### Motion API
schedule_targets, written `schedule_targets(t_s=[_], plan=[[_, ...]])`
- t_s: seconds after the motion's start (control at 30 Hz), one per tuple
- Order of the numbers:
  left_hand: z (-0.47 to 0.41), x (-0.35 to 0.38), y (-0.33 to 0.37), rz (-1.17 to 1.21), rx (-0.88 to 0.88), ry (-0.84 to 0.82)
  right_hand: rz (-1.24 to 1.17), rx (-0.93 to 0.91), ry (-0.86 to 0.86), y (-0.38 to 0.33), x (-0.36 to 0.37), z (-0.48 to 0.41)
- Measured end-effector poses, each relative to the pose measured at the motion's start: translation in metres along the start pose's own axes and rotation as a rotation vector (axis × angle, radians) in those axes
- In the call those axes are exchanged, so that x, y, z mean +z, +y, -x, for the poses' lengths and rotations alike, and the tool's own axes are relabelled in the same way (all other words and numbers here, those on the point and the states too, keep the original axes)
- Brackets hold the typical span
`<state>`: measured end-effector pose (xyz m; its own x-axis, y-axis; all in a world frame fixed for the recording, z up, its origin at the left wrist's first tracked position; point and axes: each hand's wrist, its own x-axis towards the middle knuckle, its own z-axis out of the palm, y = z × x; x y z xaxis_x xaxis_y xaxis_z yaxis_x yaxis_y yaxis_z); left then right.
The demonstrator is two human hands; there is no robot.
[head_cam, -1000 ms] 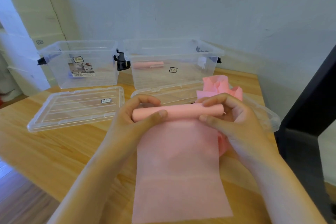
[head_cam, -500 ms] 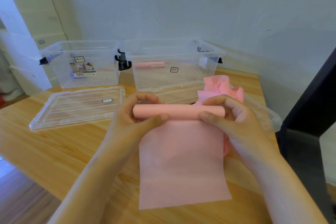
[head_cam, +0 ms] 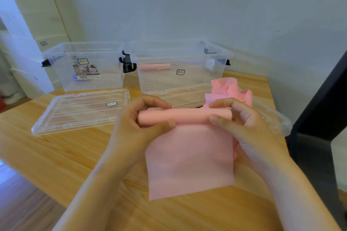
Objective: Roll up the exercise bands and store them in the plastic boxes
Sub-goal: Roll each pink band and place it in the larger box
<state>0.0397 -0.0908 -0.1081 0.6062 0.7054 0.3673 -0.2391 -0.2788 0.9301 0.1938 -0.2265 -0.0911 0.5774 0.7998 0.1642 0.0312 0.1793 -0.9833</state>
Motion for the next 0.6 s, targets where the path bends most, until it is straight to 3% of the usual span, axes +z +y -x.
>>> schedule_targets(t_s=[0.1, 0.3, 0.6], plan=[[0.0006, -0.0013, 0.0005, -0.01, -0.006, -0.027, 0.016, -0.015, 0.026, -0.0001, 0.0002, 0.0002], [-0.0003, 0.0001, -0.0022, 0.186, -0.147, -0.046, -0.064, -0.069, -0.003, -0.0019, -0.0018, 0.0007], [0.0012, -0.0004, 0.0019, -0.008, 0.0, -0.061, 0.01, 0.045, 0.024, 0.0006, -0.0021, -0.0001]])
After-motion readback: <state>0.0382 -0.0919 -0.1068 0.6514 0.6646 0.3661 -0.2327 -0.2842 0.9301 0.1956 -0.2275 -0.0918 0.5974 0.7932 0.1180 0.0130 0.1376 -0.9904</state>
